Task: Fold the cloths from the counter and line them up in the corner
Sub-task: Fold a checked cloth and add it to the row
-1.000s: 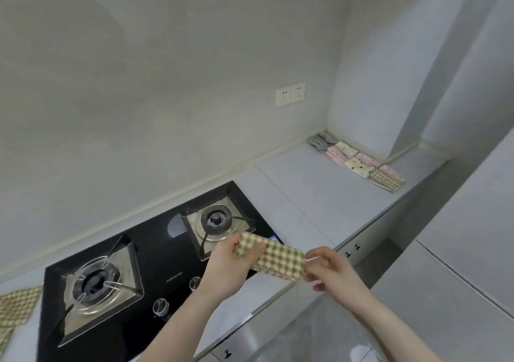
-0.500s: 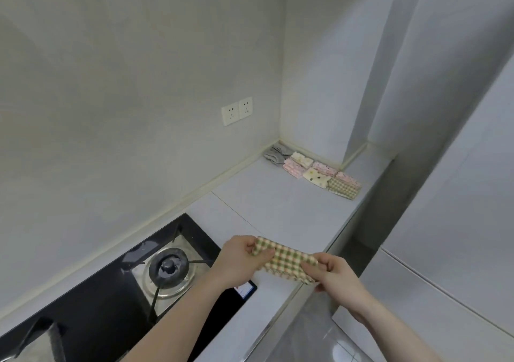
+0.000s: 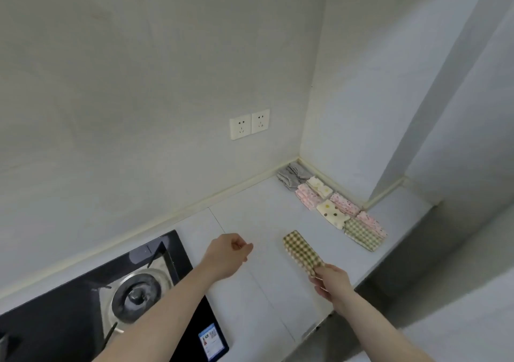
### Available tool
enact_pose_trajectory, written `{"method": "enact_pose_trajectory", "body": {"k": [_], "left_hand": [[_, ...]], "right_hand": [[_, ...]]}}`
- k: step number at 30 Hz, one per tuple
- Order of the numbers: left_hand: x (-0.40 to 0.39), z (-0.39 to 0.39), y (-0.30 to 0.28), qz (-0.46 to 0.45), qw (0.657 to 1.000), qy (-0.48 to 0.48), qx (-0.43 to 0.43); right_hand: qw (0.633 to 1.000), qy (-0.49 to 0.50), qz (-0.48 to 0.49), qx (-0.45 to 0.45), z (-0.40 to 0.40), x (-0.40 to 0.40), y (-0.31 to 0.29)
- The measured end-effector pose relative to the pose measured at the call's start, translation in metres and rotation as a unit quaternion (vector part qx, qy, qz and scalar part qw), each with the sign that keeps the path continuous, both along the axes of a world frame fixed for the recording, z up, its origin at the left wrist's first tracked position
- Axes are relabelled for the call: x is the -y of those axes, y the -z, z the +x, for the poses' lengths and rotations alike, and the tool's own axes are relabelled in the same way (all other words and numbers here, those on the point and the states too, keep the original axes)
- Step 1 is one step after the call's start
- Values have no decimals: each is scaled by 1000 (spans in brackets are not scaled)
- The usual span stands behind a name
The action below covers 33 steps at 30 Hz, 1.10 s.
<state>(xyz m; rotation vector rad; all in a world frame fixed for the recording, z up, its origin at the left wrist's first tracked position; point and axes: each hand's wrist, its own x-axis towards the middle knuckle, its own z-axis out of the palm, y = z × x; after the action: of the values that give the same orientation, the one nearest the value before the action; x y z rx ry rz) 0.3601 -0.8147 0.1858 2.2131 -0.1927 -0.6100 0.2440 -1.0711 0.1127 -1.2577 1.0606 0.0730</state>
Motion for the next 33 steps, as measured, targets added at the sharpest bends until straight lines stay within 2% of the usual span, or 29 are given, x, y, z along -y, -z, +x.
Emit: {"method": "enact_pose_trajectory", "body": {"k": [5, 11, 15, 21, 27, 31, 33], "left_hand": [[29, 28, 2, -1, 999, 14, -32], [38, 56, 2, -11, 998, -52, -34], [38, 69, 2, 3, 995, -88, -47], [49, 90, 5, 34, 992, -96, -71], [59, 107, -1, 41, 991, -99, -82], [53, 119, -10, 18, 987, -137, -83], [47, 122, -11, 14, 985, -149, -80]], "right_hand": [[992, 59, 96, -48, 58, 47, 40], [996, -14, 76, -46, 142, 79, 53], [996, -28, 76, -42, 191, 90, 56], [991, -101, 82, -42, 240, 109, 68], [989, -123, 87, -10, 295, 115, 60], [989, -113, 92, 34, 326, 110, 55], [970, -182, 148, 57, 330, 107, 64]]}}
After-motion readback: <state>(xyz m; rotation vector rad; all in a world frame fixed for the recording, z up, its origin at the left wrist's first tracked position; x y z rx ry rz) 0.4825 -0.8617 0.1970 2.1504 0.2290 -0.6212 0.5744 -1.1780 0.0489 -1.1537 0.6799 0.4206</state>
